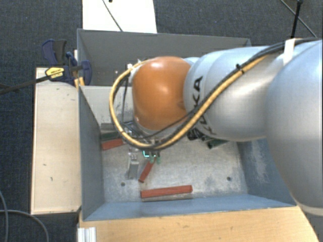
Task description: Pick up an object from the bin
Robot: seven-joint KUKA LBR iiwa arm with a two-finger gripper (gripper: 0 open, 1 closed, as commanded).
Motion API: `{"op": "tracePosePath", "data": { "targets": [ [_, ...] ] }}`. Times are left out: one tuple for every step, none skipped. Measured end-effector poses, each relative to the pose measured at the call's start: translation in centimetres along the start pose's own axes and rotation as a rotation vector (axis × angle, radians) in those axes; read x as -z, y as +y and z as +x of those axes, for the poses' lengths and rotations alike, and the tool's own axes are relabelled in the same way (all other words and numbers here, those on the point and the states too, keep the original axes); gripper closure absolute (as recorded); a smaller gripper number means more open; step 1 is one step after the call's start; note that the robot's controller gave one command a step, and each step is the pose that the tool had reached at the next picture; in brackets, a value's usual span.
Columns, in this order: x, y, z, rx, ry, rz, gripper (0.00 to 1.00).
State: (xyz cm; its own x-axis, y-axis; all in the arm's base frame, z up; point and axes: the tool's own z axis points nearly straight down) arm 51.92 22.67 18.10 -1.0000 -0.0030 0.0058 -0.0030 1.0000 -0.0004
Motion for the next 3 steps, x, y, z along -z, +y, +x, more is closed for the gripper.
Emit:
{"op": "tracePosePath", "data": {
  "targets": [
    [-11.23, -9.51, -3.40, 0.509, -0.003, 0.002, 0.00],
    [-11.17, -9.49, -3.43, 0.501, -0.004, 0.000, 0.00],
    [-11.12, -9.47, -3.46, 0.489, -0.004, 0.000, 0.00]
  ]
}}
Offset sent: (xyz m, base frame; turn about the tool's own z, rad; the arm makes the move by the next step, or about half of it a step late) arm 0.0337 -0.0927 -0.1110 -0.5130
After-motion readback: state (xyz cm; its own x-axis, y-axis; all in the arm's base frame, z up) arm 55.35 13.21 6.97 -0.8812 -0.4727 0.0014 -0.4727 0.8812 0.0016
